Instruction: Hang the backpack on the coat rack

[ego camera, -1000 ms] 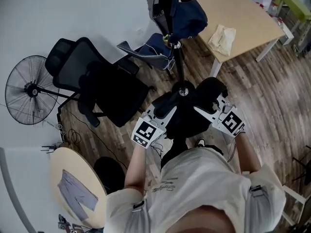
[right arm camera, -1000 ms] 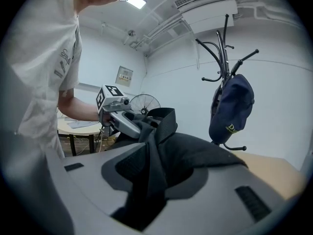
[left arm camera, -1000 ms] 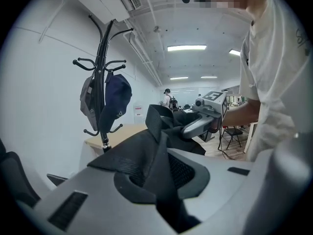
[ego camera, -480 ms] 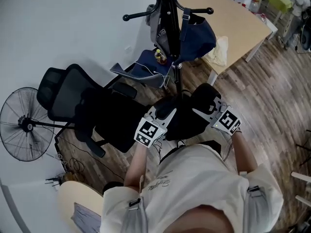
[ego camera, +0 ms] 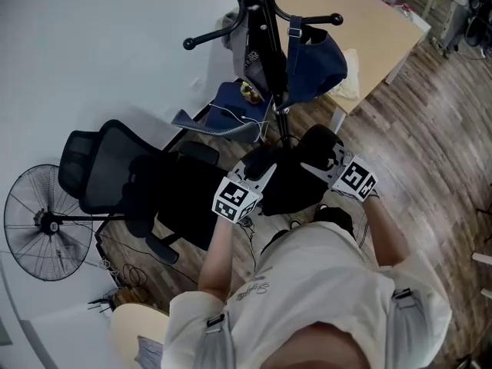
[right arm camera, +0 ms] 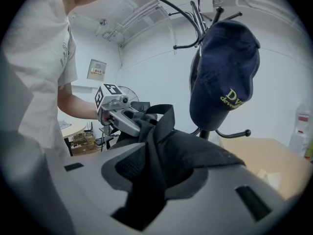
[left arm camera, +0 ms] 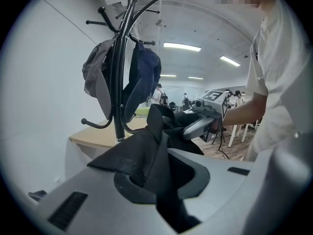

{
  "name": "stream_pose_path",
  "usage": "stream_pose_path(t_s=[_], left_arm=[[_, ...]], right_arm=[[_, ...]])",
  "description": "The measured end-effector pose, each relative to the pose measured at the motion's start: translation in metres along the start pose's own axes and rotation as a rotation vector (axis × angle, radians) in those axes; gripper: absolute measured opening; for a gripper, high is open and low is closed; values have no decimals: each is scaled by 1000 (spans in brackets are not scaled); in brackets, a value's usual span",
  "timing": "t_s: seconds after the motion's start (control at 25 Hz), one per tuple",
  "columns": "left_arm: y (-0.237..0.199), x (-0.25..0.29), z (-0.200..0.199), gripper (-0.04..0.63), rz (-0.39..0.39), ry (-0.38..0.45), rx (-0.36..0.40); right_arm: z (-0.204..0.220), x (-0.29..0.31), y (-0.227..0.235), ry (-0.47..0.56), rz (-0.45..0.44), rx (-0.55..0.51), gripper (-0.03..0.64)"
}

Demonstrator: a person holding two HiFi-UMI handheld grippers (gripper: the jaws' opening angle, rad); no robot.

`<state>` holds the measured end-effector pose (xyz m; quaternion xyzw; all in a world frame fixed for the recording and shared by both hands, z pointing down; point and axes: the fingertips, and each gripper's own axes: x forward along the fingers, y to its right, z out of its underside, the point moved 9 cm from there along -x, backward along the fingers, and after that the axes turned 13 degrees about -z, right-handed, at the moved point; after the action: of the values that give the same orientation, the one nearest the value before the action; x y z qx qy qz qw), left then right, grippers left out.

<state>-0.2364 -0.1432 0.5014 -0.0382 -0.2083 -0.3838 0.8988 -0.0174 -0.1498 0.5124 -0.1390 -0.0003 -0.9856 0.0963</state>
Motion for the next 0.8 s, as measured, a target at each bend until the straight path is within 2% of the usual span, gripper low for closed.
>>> stream_pose_path(t_s=[0.44,0.8], left_arm=[[-16,28,18,55,6,-42,-95],[-21,45,35,58,-15,-62,-144]], right_arm=[[18,13,31,-38,-60,42,118],[36,22,47,-68,-91,80,120]])
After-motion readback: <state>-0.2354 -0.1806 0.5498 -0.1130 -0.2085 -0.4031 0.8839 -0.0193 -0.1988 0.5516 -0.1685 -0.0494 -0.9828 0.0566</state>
